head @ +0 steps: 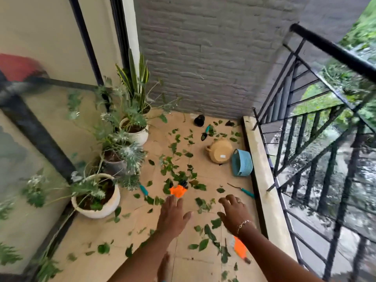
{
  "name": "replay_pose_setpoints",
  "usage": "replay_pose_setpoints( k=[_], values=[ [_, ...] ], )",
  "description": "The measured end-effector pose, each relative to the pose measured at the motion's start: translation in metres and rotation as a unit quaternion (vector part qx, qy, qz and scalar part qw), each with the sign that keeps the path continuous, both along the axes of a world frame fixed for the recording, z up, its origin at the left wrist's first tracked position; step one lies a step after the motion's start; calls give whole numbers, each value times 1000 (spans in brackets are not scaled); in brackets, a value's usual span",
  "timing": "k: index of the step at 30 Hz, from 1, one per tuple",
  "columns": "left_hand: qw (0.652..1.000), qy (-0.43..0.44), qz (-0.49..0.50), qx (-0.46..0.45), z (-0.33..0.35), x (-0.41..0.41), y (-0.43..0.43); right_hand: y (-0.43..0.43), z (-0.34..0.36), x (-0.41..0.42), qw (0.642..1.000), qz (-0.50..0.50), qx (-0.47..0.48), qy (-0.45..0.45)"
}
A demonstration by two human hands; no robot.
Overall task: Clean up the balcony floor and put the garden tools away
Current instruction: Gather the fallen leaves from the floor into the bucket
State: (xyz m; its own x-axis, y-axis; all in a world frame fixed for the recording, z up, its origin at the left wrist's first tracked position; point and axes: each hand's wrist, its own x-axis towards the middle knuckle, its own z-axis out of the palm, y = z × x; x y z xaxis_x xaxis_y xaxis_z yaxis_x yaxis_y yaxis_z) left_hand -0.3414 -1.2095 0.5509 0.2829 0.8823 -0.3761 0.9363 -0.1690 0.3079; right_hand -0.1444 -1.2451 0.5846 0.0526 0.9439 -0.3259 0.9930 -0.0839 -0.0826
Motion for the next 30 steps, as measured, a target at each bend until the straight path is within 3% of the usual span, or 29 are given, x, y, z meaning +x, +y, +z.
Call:
replay_pose_setpoints(
  k=[4, 11, 16, 19, 30],
  values=[
    [1000, 17, -15, -10, 10, -7, 91, 101, 3, -8, 1000, -15, 1, 24],
    [1000, 24, -5, -13, 23, 7, 209, 198, -8, -4, 998, -26, 23, 52],
    [999, 19, -26, -37, 22, 37, 287, 264, -23, 42, 997, -71, -5, 41],
    [999, 13, -23, -25, 22, 60, 344, 320, -33, 70, 992, -100, 21, 80],
    [998, 30, -37, -41, 26, 170, 541, 555, -3, 188, 999, -28, 9, 28]
  ],
)
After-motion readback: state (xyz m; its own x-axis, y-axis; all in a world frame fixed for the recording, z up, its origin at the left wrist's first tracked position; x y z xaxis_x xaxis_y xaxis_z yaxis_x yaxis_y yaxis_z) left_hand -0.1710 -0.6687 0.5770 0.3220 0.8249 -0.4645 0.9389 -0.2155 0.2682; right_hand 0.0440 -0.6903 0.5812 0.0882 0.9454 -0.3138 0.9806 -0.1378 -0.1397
